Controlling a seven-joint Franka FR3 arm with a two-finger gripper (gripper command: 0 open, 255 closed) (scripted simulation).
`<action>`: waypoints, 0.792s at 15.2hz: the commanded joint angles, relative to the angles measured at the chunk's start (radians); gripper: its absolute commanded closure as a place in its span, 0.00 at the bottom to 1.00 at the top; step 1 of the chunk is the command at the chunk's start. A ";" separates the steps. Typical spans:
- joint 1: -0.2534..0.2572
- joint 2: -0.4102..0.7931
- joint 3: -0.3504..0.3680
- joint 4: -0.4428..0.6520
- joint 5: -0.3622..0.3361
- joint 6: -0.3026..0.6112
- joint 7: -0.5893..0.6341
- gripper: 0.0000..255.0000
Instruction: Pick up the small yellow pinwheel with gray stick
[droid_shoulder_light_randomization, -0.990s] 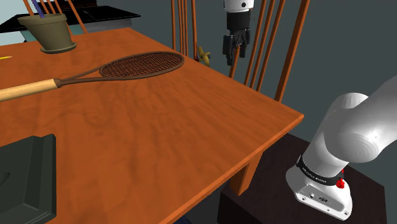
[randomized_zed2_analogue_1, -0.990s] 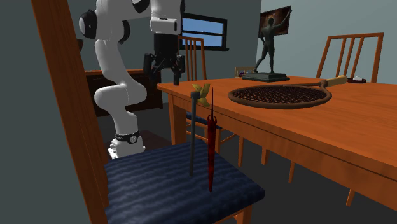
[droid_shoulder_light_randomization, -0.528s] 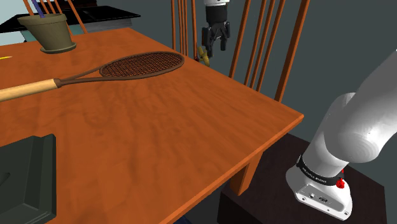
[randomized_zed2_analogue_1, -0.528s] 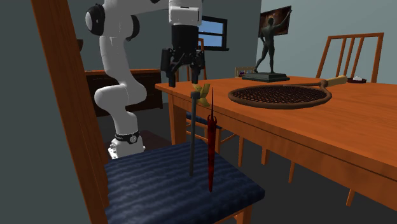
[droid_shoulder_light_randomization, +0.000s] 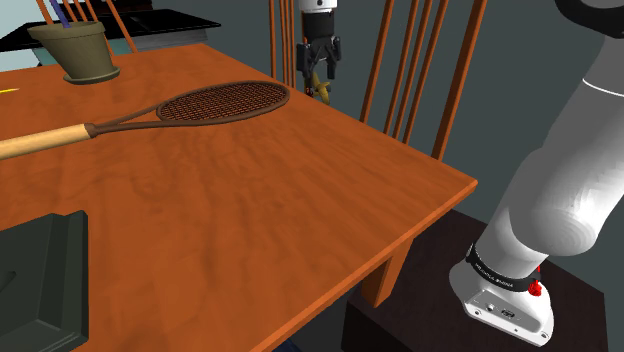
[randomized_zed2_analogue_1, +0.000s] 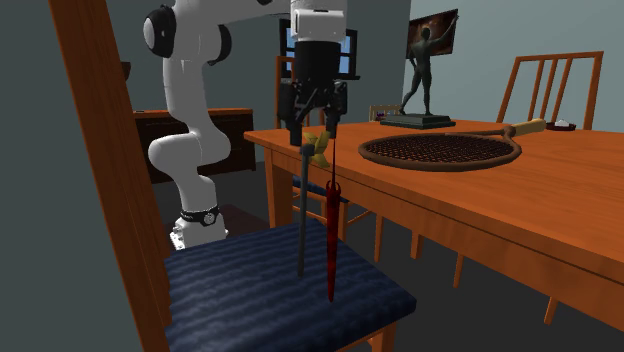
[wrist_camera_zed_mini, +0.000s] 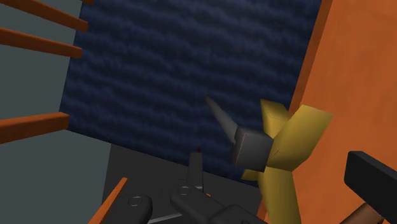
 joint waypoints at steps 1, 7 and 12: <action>0.000 -0.001 0.000 -0.029 0.000 0.028 -0.001 0.00; 0.000 -0.007 -0.001 -0.071 0.000 0.064 -0.002 1.00; 0.000 -0.011 0.000 -0.080 -0.001 0.069 -0.002 1.00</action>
